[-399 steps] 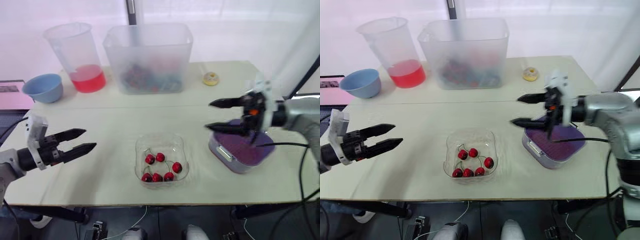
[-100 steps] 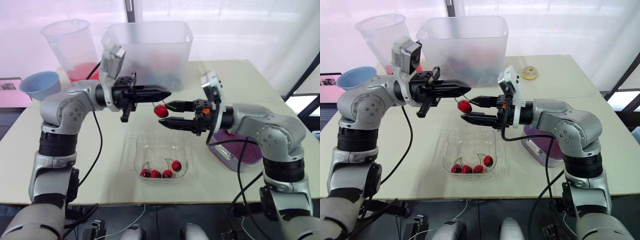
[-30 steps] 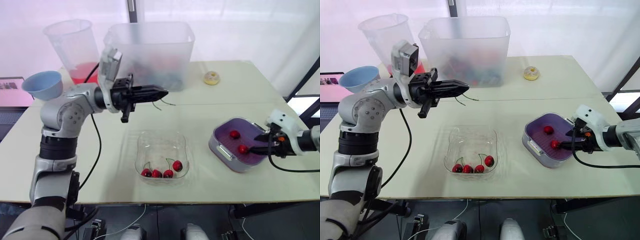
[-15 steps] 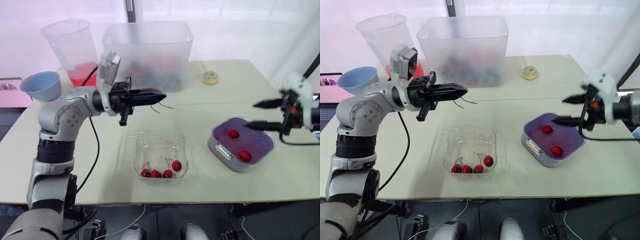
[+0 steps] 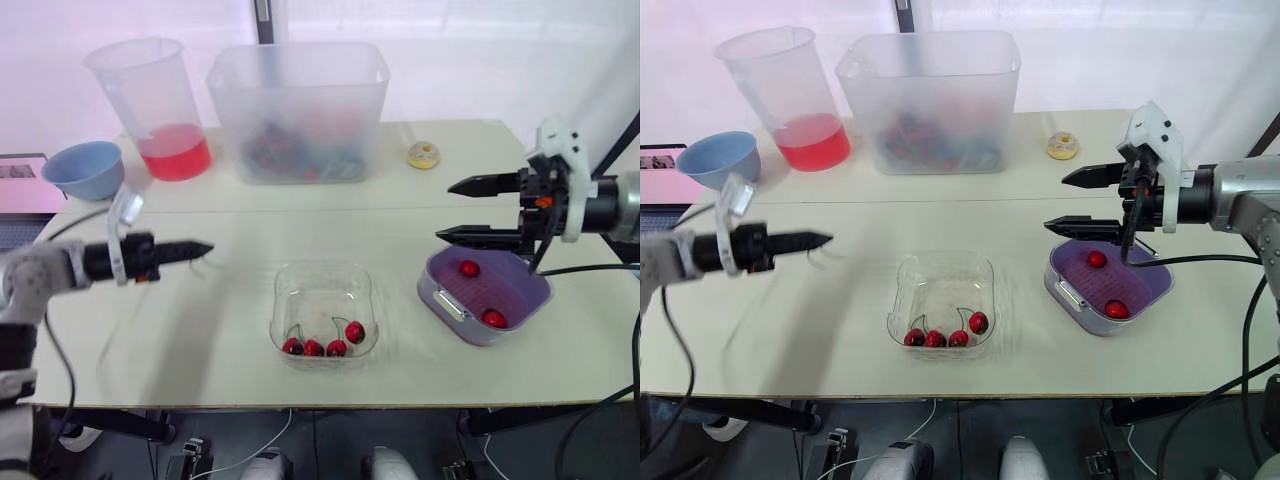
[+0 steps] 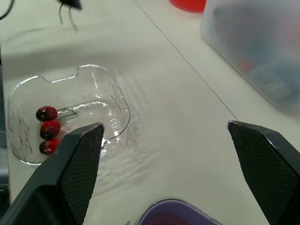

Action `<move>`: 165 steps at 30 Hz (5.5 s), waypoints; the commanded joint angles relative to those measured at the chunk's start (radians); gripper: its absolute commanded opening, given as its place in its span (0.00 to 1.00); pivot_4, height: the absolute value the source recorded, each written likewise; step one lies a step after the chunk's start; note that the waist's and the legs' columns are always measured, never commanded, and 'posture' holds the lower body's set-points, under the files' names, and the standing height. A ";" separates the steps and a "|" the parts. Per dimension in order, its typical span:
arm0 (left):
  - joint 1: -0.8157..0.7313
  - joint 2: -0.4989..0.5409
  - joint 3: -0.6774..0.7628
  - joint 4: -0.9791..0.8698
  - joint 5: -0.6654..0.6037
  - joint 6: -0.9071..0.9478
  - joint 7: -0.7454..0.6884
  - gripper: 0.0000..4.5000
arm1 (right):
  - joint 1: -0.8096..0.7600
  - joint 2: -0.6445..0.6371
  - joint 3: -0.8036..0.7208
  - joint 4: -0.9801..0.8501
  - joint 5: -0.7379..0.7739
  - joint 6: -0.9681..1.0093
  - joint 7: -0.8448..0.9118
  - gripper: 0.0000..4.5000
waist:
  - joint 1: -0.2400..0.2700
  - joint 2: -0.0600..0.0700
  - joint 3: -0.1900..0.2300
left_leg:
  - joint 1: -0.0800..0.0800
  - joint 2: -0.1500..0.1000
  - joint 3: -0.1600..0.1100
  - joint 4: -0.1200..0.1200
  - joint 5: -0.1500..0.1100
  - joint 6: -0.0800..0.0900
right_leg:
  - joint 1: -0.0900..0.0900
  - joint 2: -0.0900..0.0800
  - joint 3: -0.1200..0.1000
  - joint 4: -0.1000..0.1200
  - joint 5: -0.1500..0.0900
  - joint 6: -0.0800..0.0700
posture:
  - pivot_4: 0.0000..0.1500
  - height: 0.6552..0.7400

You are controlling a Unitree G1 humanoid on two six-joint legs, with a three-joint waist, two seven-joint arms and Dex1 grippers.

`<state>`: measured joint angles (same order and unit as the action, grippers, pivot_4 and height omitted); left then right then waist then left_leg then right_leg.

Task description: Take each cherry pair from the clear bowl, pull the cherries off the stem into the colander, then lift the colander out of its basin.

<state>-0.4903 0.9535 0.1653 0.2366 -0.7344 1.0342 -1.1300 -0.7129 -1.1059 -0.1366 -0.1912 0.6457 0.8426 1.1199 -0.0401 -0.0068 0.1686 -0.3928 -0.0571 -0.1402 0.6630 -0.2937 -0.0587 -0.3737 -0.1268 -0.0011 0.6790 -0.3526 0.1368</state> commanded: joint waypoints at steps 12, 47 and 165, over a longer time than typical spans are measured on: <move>-0.051 -0.005 -0.075 0.203 0.188 -0.102 -0.001 0.42 | 0.015 0.025 -0.052 -0.050 0.028 0.001 -0.047 1.00 | -0.004 0.000 0.000 | 0.000 -0.001 0.000 0.000 0.000 0.000 | -0.001 0.000 0.000 0.001 0.000 0.000 | 1.00 1.00; -0.102 -0.091 -0.081 -0.535 0.105 -0.520 -0.208 1.00 | -0.361 0.246 0.650 -0.250 -0.282 0.107 0.063 1.00 | -0.007 -0.003 0.001 | -0.001 0.000 0.000 0.000 0.000 0.000 | -0.001 -0.001 -0.001 0.001 0.000 0.000 | 1.00 1.00; -0.170 -0.565 -0.074 -0.431 -0.104 -0.231 0.495 1.00 | -0.469 0.357 0.643 -0.266 -0.573 0.095 -0.076 0.09 | -0.004 -0.003 0.001 | -0.006 -0.003 0.000 0.001 0.001 -0.001 | -0.008 -0.002 0.000 0.004 0.000 0.000 | 1.00 1.00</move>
<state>-0.6616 0.3896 0.0737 -0.1628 -0.8386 0.7993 -0.6524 -1.1622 -0.7635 0.5439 -0.4260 0.0691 0.9532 1.0474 -0.0444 -0.0096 0.1698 -0.3989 -0.0600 -0.1403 0.6642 -0.2932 -0.0597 -0.3822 -0.1284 -0.0015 0.6827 -0.3526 0.1368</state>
